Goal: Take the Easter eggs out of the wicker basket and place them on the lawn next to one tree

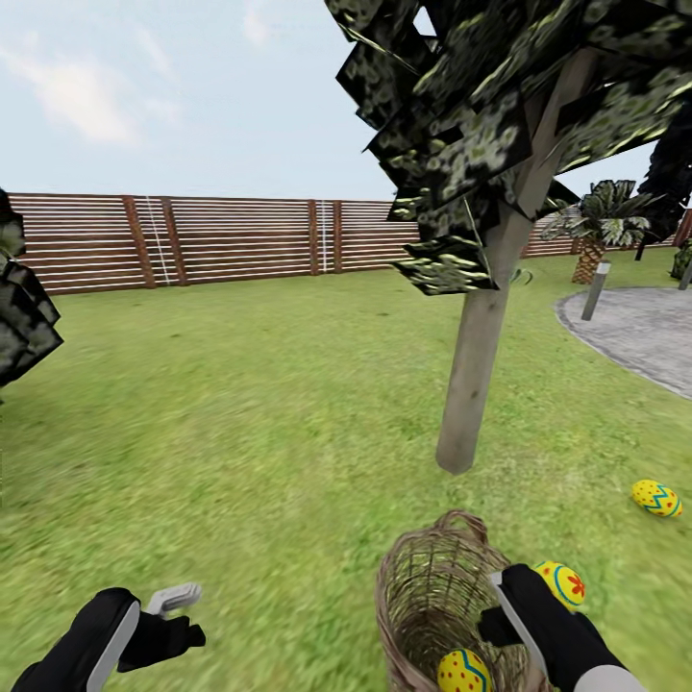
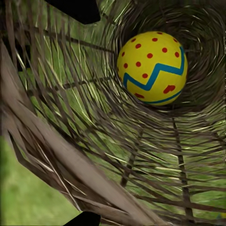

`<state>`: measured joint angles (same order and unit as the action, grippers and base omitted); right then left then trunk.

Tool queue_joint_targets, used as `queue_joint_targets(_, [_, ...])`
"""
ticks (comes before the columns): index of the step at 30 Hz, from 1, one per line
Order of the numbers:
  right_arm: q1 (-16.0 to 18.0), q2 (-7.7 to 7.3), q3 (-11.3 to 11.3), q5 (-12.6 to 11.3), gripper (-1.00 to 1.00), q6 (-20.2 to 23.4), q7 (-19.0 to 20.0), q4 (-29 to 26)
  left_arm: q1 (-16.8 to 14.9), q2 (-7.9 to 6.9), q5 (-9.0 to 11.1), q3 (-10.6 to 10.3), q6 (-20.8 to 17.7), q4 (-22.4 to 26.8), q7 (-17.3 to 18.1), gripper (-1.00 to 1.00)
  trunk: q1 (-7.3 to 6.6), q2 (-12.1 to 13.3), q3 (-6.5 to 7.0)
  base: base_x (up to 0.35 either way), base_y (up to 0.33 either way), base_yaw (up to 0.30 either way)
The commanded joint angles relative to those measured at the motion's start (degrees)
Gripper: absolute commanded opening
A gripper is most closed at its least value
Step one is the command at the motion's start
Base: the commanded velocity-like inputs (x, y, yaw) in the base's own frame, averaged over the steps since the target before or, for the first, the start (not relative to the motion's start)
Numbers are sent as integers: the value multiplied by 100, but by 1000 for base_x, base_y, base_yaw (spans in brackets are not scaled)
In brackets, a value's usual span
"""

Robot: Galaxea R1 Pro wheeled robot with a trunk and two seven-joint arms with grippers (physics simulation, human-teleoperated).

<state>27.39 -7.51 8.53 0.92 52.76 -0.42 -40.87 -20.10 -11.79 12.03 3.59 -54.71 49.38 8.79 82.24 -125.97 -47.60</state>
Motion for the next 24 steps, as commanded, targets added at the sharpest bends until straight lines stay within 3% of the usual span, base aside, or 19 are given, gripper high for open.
queue_joint_targets(1, [3,-11,24,6,100,32,-3,-10,-3,1,-8,10,-22,1,26,100,-1,-3,-6,0,281,0])
queue_joint_targets(6, [4,-141,-8,-1,100,29,-2,-17,-3,-7,-8,13,-22,-5,26,100,-1,-3,-6,0,162,0])
queue_joint_targets(13, [3,-136,-15,-3,100,33,-2,-14,-3,-10,-8,27,-22,1,27,100,-1,-3,-6,-27,270,0])
queue_joint_targets(24, [3,-145,-18,-1,100,33,-2,-14,-3,12,-8,19,-22,-7,26,100,-1,-3,-6,-2,23,0])
